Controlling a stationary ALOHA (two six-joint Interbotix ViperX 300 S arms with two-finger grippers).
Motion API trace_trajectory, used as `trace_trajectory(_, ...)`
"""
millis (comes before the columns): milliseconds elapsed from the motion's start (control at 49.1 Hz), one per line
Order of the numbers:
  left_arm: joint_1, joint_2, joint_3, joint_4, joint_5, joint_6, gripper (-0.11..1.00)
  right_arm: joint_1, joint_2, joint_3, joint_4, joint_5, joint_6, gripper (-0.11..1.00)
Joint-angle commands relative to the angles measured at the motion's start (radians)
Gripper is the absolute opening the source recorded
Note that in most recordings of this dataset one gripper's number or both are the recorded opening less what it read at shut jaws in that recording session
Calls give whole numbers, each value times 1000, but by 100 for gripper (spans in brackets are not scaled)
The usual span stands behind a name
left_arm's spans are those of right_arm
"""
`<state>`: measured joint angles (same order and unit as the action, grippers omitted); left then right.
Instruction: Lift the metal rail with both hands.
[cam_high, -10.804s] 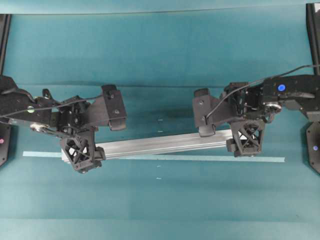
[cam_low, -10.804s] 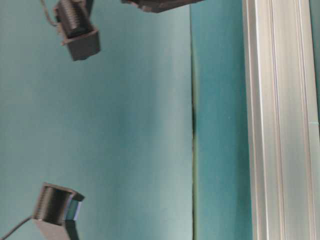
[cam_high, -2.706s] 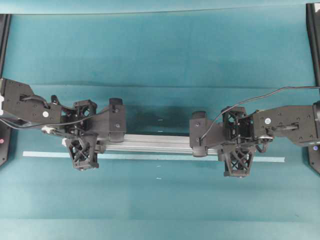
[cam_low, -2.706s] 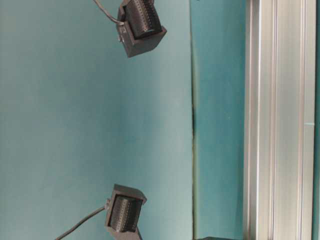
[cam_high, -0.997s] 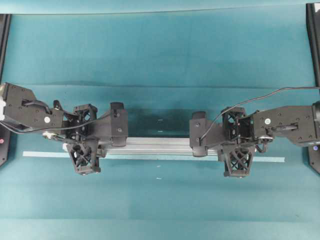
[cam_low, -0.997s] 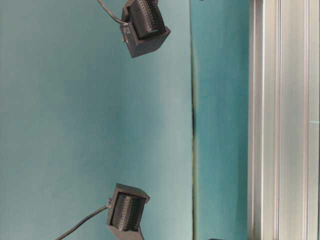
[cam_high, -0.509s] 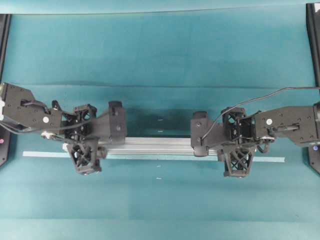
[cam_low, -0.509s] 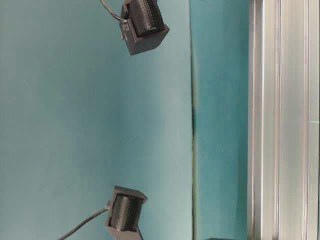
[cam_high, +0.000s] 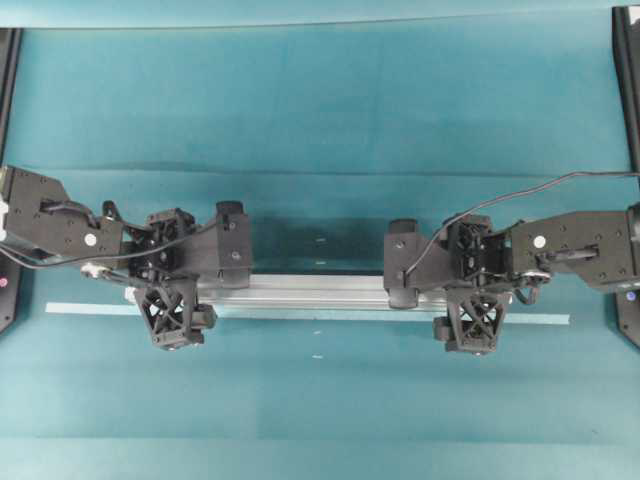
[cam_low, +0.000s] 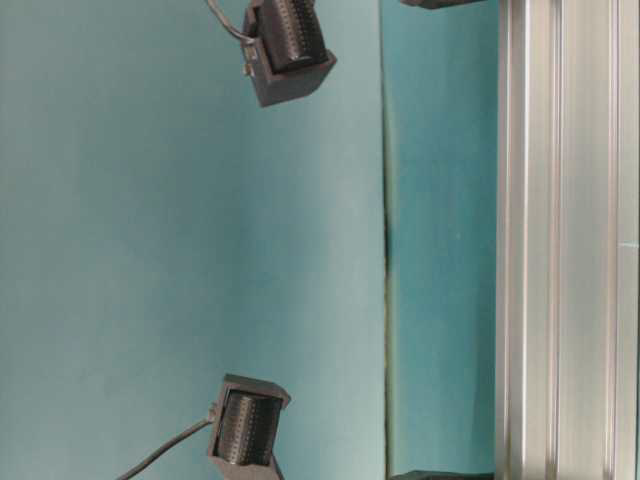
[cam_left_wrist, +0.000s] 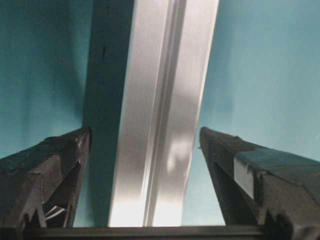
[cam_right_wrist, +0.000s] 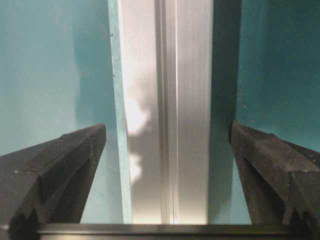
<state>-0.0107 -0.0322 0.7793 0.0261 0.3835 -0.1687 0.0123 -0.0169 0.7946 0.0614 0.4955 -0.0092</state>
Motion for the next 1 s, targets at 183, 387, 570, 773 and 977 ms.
trace_trajectory(183,18,-173,-5,-3,94,34,89,-48,-121,-31,0,-2,12,99)
trace_trajectory(387,25,-371,28,-3,87,35,89,-78,-265,-25,0,-8,11,99)
trace_trajectory(570,35,-523,97,-3,44,35,89,-110,-390,-5,0,-8,6,99)
trace_trajectory(773,63,-692,166,-3,-8,34,89,-123,-514,21,0,-9,12,99)
trace_trajectory(977,92,-818,190,-3,-61,34,89,-124,-640,64,0,-58,9,99)
